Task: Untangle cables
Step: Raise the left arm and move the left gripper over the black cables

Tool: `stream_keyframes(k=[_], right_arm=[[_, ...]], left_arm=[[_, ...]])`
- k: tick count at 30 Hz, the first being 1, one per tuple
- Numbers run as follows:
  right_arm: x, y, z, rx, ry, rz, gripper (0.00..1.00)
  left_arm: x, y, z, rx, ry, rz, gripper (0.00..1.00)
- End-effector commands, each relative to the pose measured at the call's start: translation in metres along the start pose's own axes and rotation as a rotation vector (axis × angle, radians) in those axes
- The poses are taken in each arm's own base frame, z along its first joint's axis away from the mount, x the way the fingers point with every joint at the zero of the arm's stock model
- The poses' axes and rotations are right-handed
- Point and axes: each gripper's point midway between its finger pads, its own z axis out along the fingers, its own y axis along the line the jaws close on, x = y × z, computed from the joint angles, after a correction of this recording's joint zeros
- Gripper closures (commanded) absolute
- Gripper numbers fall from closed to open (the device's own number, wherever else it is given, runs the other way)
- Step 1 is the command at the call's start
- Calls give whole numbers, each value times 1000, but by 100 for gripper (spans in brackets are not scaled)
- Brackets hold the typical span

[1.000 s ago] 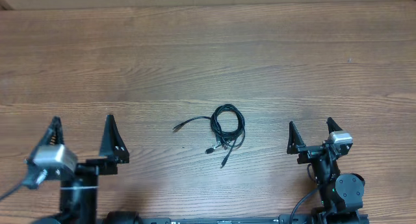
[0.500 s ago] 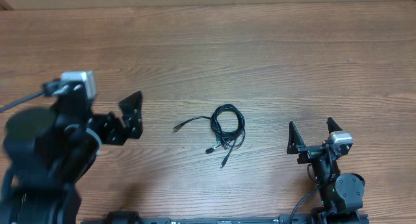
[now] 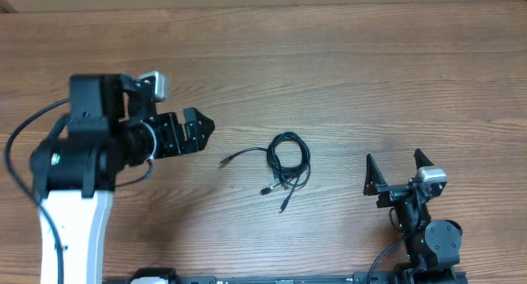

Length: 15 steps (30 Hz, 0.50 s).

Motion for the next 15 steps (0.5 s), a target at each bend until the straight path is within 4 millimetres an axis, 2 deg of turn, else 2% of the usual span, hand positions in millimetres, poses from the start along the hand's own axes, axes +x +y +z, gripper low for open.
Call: stream_keyframes(k=[1,7,15], right_arm=[[2,1,0,-3,-3,-4,0],[2,1,0,-3,-3,-4,0],[2,1,0,-3,-3,-4,0]], left_arm=[[5,3,17,8,99,-53,96],[24,14,54,-30,277,-117,96],[43,2,93,-41,391,-47,96]])
